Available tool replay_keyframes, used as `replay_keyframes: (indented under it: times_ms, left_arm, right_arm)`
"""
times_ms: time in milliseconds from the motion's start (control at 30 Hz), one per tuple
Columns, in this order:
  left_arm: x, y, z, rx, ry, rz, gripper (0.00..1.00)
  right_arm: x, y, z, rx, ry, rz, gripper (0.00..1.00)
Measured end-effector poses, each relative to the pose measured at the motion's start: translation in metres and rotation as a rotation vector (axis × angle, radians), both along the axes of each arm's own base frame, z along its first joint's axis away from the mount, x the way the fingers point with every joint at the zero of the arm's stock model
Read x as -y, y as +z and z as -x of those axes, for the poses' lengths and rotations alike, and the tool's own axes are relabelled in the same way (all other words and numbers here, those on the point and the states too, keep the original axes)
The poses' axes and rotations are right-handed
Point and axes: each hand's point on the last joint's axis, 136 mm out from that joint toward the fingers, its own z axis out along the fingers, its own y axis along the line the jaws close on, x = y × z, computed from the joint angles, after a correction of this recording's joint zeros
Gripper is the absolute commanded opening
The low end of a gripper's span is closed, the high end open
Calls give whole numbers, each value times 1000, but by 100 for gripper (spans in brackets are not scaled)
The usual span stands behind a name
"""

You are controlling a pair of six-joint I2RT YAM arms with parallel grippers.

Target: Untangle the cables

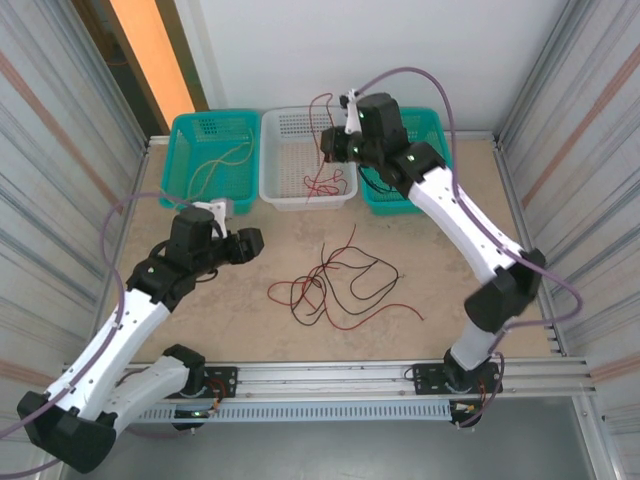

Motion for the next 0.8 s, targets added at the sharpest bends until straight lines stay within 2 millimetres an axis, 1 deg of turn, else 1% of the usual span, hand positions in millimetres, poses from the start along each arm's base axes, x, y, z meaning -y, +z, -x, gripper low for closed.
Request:
replay_keyframes:
  times_ms: [33, 100, 133, 200, 267, 300, 367, 400, 467, 500, 567, 600, 633, 700, 767, 800]
  left_arm:
    - [1, -2, 2, -8, -3, 6, 62]
    - [5, -6, 5, -25, -17, 16, 62]
    - [8, -7, 7, -30, -25, 17, 62]
    - [15, -13, 9, -51, -49, 12, 63]
    - [22, -21, 10, -77, -70, -2, 63]
    - [25, -26, 10, -93, -78, -11, 64]
    - [27, -34, 7, -121, -82, -29, 65]
    - [28, -36, 6, -130, -83, -37, 66]
    - [29, -37, 4, -134, -86, -49, 66]
    - [29, -36, 3, -131, -87, -50, 67]
    - [30, -32, 1, -122, -89, -48, 67]
    - [31, -30, 0, -119, -90, -46, 67]
    - [31, -29, -1, -116, -91, -45, 66]
    - [32, -28, -2, -110, -92, -44, 66]
    - [34, -29, -5, -110, -95, -41, 65]
    - [35, -29, -5, -111, -99, -38, 65]
  right_arm:
    - [-3, -1, -13, 0, -4, -6, 9]
    - [-7, -10, -40, -21, -14, -21, 31]
    - [-8, -17, -52, -38, -20, -28, 36]
    - [-12, -42, -73, -90, -23, -29, 42]
    - [-13, -73, -88, -159, -36, -15, 53]
    - [-14, -93, -91, -199, -40, 1, 56]
    - [-12, -122, -89, -270, -48, 33, 60]
    - [-12, -135, -85, -301, -49, 49, 60]
    - [-10, -150, -73, -339, -48, 72, 61]
    - [-8, -156, -65, -356, -47, 84, 61]
    - [-1, -158, -44, -368, -52, 107, 62]
    - [3, -157, -32, -371, -51, 115, 63]
    - [9, -151, -16, -363, -56, 126, 63]
    - [19, -135, 15, -335, -55, 134, 64]
    - [31, -115, 52, -285, -56, 139, 66]
    - [35, -108, 68, -262, -56, 139, 66]
